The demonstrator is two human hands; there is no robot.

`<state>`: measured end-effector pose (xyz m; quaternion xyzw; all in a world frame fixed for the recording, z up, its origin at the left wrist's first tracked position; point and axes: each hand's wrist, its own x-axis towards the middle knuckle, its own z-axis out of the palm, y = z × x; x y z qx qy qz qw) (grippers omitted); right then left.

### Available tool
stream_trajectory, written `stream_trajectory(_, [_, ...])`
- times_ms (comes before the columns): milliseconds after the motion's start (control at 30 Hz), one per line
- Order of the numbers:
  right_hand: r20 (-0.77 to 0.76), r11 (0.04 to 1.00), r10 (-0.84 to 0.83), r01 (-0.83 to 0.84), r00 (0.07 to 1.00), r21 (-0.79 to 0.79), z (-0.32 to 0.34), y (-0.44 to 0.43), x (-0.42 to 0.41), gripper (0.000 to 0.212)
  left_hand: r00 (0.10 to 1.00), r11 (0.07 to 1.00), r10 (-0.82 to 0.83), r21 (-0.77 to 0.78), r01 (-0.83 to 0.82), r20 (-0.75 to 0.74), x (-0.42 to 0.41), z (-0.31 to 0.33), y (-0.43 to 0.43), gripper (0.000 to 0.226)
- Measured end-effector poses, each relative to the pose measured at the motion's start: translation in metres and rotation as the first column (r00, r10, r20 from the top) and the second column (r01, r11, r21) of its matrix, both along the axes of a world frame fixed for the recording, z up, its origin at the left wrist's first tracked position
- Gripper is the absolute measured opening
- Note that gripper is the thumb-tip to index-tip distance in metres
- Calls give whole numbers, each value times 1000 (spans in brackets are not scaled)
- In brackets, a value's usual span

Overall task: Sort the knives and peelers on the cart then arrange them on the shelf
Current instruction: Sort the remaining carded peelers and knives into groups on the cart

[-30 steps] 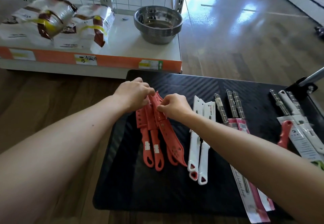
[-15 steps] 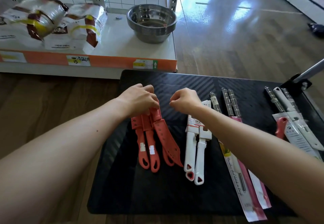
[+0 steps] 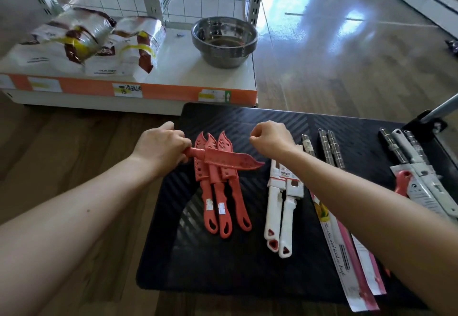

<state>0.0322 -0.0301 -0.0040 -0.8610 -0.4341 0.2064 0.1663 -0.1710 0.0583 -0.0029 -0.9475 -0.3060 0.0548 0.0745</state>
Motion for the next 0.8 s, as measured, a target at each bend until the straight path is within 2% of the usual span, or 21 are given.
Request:
stream_trajectory(100, [55,998,64,-65,996,25,5,4,-13,21,979,981,192,-53,-188,75,-5,6,-8,24])
stream_trajectory(200, [65,993,114,-115,991,6,9,5,-22,20,904,894,414,-231,-383,107,-6,6,-23,28])
stream_trajectory(267, [77,988,152,-150,985,-29,10,5,-26,21,855,814,506,-390,-431,112,-2,1,-36,31])
stream_trajectory(367, [106,981,187,-180,977,-75,10,3,-30,22,804,691,584,-591,-416,116,6,-2,-57,28])
stream_trajectory(467, [126,976,208,-197,970,-95,9,-2,-31,22,768,566,633,-734,-375,96,17,-7,-75,24])
stream_trajectory(567, [146,969,231,-213,962,-124,8,-9,-32,23,771,503,633,-792,-346,64,23,-12,-86,24])
stream_trajectory(733, [175,961,254,-228,951,-156,5,-15,-27,25,798,457,602,-810,-368,-23,31,-13,-87,31])
stream_trajectory(767, [172,962,247,-221,954,-159,4,-15,-24,25,817,481,575,-787,-386,-49,33,-12,-85,35])
stream_trajectory(800, [169,964,239,-213,956,-159,2,-16,-22,25,842,544,535,-734,-406,-69,35,-10,-80,41])
